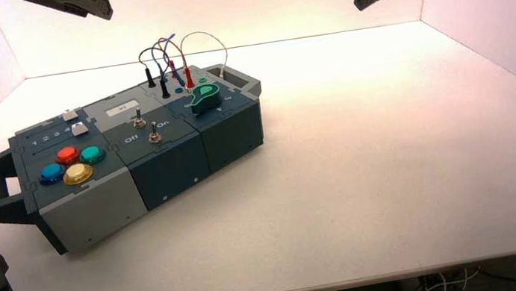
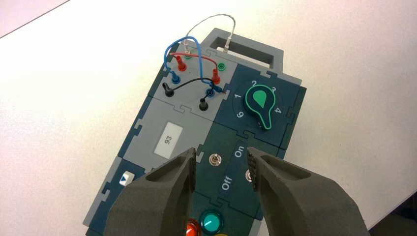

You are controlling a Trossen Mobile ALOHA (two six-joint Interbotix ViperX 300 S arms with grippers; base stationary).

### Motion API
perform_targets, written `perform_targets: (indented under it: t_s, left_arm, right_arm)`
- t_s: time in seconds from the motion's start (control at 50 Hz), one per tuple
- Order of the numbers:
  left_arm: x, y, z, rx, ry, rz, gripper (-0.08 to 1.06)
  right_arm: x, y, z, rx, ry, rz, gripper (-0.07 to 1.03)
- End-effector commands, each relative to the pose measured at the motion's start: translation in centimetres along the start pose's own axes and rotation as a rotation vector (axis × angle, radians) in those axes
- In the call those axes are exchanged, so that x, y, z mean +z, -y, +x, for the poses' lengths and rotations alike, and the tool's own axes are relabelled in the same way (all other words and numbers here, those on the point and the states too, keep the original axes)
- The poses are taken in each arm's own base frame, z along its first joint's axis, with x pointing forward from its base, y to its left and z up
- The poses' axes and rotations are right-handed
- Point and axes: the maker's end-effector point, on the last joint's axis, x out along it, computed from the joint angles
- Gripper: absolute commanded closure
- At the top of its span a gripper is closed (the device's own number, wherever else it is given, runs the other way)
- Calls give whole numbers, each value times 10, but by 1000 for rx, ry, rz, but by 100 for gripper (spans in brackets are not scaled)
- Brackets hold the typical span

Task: Pull the red wire.

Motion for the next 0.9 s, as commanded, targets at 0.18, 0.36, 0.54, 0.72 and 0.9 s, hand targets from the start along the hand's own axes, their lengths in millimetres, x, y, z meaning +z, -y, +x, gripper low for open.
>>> perform_targets:
  t_s: [0.18, 0.36, 0.54, 0.72, 0.9]
  left_arm:
    - [8, -1, -4, 5, 24, 7, 41]
    - [9, -1, -4, 6, 28, 12, 41]
    - [11, -1, -4, 2, 29, 5, 42]
    - [31, 3, -7, -24, 10, 18, 49]
    - [56, 4, 8, -53, -60, 27, 55]
  right_arm:
    - [6, 1, -3, -1, 20, 9, 48]
    - [6, 1, -3, -1, 20, 9, 48]
    - [6, 1, -3, -1, 20, 9, 48]
    - [6, 1, -3, -1, 20, 9, 48]
    - [6, 1, -3, -1, 20, 9, 48]
